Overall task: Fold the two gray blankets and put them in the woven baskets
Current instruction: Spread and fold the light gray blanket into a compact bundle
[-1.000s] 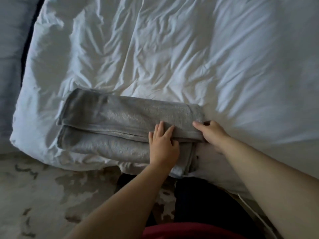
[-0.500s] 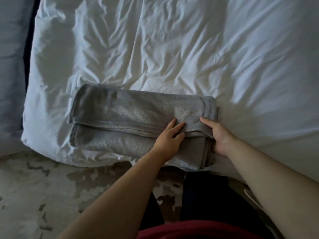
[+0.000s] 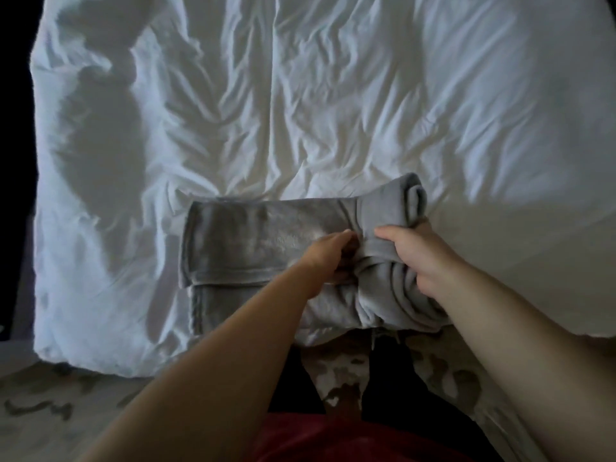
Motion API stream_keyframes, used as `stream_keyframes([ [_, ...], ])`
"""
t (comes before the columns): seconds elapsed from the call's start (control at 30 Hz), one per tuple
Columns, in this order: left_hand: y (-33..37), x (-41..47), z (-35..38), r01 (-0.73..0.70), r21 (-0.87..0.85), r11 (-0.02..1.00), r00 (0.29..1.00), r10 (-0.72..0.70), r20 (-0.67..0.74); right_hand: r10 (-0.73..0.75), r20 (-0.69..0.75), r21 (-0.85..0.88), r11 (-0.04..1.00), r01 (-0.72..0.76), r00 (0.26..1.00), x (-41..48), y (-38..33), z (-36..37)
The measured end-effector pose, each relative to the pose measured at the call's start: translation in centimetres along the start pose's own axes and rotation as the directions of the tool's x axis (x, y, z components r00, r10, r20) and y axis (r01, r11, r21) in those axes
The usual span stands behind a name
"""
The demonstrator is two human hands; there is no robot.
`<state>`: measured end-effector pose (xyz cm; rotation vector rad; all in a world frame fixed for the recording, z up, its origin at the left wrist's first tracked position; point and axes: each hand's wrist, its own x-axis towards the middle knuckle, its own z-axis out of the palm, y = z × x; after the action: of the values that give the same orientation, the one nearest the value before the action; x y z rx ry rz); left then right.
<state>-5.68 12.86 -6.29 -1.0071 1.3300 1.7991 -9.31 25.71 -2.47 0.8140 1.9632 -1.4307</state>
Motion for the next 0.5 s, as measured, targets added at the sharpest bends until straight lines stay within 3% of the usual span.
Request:
stream_keyframes([
  [0.13, 1.8, -2.5, -5.7, -0.086, 0.034, 0.996, 0.995, 0.087, -0.045, -0.021, 0.025, -0.104, 0.994, 0.023, 0.999, -2.7, -1.3, 6.3],
  [0.27, 2.2, -4.2, -9.0, -0.236, 0.261, 0.936, 0.954, 0.274, -0.123, 0.045, 0.164, -0.174, 0.985, -0.016, 0.985, -3.9, -1.9, 9.7],
  [0.37, 1.4, -5.5, -9.4, -0.227, 0.401, 0.888, 0.921, 0.330, -0.209, 0.014, 0.202, -0.278, 0.959, 0.044, 0.979, -4.5, -2.2, 8.8],
  [0.5, 0.2, -6.7, -7.2, -0.256, 0.515, 0.818, 0.929, 0.356, -0.104, 0.078, 0.283, -0.207, 0.978, -0.018, 0.956, -4.7, -2.2, 6.0],
])
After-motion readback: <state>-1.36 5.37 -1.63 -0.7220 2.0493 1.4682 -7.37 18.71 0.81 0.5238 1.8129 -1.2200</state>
